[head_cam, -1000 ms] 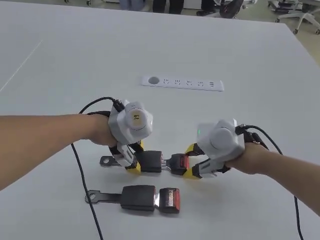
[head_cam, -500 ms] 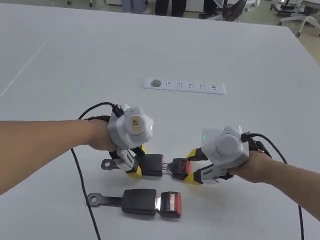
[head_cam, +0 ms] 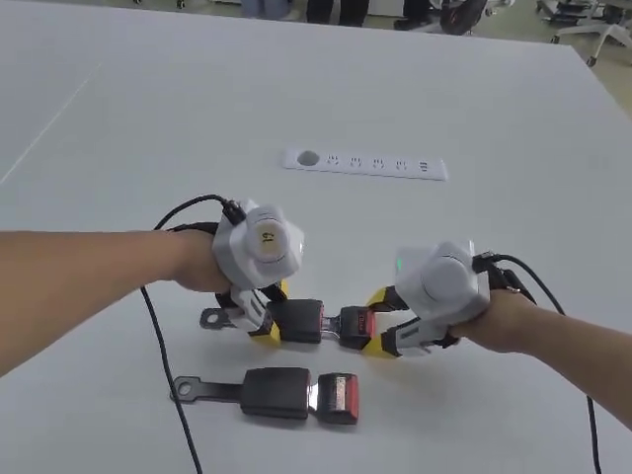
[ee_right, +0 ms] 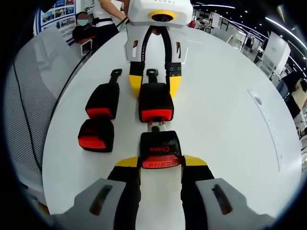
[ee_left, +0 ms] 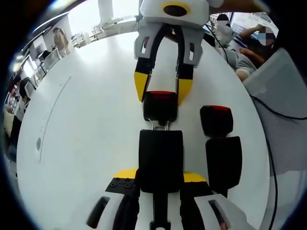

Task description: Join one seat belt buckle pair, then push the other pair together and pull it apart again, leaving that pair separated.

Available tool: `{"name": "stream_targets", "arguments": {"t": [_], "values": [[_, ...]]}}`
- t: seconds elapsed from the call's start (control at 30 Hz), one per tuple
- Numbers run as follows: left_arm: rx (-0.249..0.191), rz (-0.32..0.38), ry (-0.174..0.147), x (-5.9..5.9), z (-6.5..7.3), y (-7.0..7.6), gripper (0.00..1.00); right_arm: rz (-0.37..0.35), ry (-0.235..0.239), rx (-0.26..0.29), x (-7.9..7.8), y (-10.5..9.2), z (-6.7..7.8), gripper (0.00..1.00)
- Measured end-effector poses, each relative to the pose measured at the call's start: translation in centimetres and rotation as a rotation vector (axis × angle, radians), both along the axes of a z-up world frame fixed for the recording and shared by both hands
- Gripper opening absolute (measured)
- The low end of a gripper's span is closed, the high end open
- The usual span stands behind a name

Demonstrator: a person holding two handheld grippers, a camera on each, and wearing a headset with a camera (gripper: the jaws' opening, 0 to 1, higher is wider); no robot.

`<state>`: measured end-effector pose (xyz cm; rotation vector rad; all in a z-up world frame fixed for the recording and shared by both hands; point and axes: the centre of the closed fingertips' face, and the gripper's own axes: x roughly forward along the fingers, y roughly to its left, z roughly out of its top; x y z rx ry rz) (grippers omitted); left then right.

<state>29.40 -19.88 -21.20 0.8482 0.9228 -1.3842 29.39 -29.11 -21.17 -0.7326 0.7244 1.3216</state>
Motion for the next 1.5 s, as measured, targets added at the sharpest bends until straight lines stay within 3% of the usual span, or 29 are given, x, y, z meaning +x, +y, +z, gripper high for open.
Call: {"name": "stream_targets", "arguments": {"t": [0.57, 1.2, 1.5], "values": [[0.001, -0.001, -0.002, 0.1, -0.2, 0.1, 0.32, -0.028, 0.022, 0.01, -0.5, 1.0, 0.2, 0.29], [-0.011, -0.042, -0.019, -0.1, 0.1, -0.2, 0.31, -0.003, 0.009, 0.002, 0.0, 1.7, 0.2, 0.27], [0.012, -0.054, -0.023, 0.0, -0.1, -0.1, 0.32, 0.011, 0.005, -0.001, 0.0, 1.7, 0.4, 0.28]]}}
